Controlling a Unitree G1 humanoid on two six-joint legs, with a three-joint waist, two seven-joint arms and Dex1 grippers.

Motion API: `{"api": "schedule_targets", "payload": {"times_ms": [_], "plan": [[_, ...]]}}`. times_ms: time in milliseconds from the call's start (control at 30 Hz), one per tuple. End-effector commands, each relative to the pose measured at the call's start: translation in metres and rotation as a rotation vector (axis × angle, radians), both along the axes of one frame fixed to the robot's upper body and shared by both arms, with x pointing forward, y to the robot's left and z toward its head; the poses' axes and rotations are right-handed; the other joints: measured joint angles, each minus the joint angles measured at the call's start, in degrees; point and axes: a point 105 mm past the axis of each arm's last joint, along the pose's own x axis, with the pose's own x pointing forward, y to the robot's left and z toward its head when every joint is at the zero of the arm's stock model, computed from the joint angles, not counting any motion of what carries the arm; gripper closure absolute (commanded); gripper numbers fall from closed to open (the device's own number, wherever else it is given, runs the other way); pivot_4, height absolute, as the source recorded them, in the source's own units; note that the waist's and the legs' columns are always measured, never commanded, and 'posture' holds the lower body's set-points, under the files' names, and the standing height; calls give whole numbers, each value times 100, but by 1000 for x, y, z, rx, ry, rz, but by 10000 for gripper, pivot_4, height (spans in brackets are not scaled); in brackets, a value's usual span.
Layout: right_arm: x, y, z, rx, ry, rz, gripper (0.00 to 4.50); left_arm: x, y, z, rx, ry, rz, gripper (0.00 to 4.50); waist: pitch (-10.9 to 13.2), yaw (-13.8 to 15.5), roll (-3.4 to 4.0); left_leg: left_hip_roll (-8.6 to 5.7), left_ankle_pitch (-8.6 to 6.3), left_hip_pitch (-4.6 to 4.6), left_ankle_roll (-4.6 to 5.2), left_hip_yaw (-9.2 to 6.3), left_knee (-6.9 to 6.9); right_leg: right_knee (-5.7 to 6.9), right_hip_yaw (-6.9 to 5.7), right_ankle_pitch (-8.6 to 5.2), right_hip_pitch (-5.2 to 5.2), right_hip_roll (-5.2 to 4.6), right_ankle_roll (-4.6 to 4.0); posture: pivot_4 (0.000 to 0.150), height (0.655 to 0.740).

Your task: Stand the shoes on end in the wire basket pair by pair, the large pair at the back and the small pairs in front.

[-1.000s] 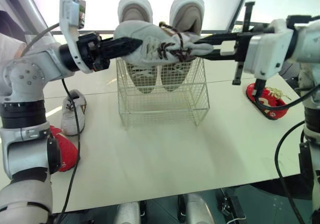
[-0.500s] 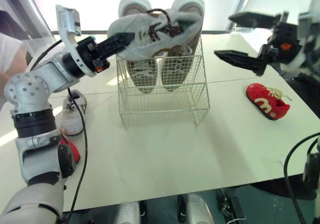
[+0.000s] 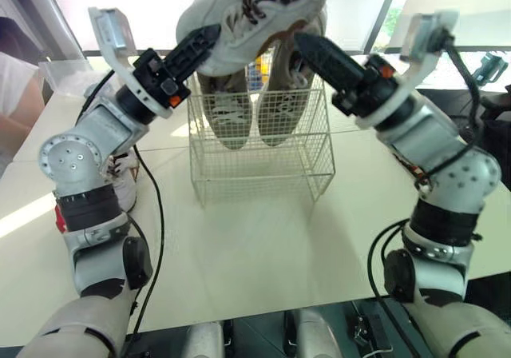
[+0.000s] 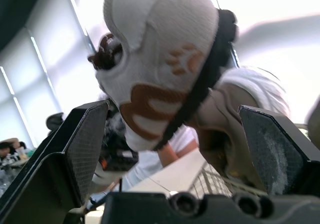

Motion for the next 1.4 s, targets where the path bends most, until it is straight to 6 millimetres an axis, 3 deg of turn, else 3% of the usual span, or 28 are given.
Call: {"api": "schedule_targets", "payload": {"times_ms": [33, 500, 633, 767, 833, 933, 1200, 1233, 1400], "plan": [[-9, 3, 20, 42, -75, 38, 169, -7, -2, 10, -20, -53, 5, 42198, 0, 2, 0, 0, 0, 0, 0, 0, 0, 0, 0, 0, 1, 0, 0, 1500, 7400], [-12, 26, 24, 40, -99, 94, 169, -4, -13, 0, -9, -35, 37, 42198, 0, -15, 0, 1, -1, 0, 0, -1, 0, -1, 0, 0, 1, 1, -1, 1500, 7400], [-11, 28, 25, 39, -106, 93, 12288, -5, -15, 0, -11, -37, 39, 42198, 0, -17, 0, 0, -1, 0, 0, -1, 0, -2, 0, 0, 1, 1, -1, 1500, 7400], [-10, 28, 24, 24, -109, 85, 32047, -8, -17, 1, -16, -43, 38, 42198, 0, -18, 0, 0, -1, -1, 0, -1, 0, -3, -1, 0, 0, 1, 0, 1500, 7400], [-10, 28, 23, 20, -110, 82, 39707, -9, -17, 1, -11, -42, 35, 42198, 0, -18, 0, 1, -1, -1, 0, -1, -1, -3, -1, 0, 1, 1, 0, 1500, 7400], [-9, 26, 24, -6, -115, 66, 40583, -12, -16, -2, 31, -15, 18, 42198, 0, -20, 0, 1, -1, -1, 0, -1, -1, -3, -1, -1, 0, 1, -1, 1500, 7400], [-9, 2, 31, -253, -238, 48, 40583, -24, 10, -10, 216, -62, 52, 3345, 2, -21, 2, 1, -2, -3, -1, -2, -7, -8, -1, -11, -5, 1, -18, 1500, 7400], [-10, -2, 30, -309, -270, 58, 40583, -24, 14, -12, 239, -64, 69, 353, 2, -20, 2, 1, -2, -4, -1, 0, -7, -9, -1, -11, -5, 1, -19, 1500, 7400], [3, -27, 20, -590, -373, 46, 40583, -24, 30, -18, 315, -79, 132, 353, 2, -23, 1, 1, -5, -6, -3, 2, -7, -18, -1, -13, -8, -1, -21, 1500, 7400]]}}
